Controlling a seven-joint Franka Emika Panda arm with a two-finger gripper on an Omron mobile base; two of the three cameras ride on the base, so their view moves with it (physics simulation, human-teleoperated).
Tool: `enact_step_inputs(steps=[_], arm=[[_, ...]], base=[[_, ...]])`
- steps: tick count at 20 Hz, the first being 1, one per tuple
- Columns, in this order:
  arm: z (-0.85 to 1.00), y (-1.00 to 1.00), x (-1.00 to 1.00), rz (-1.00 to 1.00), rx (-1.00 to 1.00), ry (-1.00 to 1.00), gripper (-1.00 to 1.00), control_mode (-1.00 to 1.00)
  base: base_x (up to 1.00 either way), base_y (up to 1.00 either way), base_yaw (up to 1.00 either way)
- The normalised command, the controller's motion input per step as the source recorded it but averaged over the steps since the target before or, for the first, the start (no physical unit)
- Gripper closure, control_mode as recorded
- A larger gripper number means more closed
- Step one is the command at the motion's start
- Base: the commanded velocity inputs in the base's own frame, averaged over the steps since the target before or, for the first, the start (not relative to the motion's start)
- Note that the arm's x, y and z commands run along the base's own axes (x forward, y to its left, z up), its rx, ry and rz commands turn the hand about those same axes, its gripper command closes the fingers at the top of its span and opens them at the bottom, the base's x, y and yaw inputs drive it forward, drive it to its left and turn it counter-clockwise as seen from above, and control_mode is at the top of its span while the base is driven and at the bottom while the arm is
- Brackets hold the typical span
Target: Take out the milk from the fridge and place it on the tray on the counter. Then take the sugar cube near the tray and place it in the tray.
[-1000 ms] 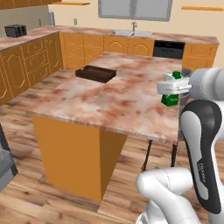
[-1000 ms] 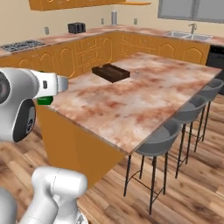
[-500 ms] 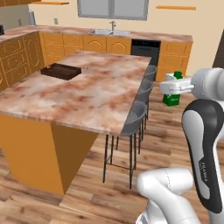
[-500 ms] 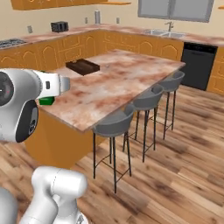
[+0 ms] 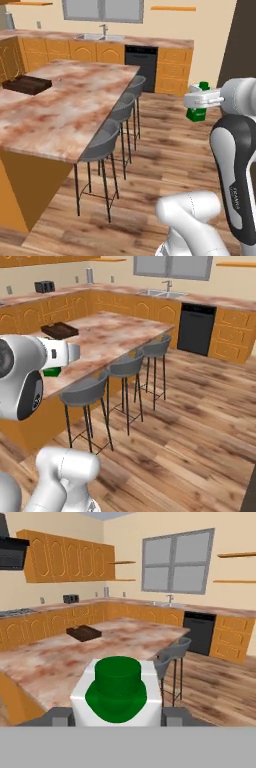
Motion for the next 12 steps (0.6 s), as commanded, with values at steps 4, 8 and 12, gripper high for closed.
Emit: enact_step_inputs(steps=[4,8,12], arm=[[0.0,0.0,0.0,0.0,0.0,0.0,1.0,1.0],[0.0,0.0,0.0,0.0,0.0,0.0,1.0,1.0],[0.0,0.0,0.0,0.0,0.0,0.0,1.0,1.0]], base=[[1.0,-1.0,0.1],[1.0,-1.0,0.08],[1.0,-1.0,0.08]])
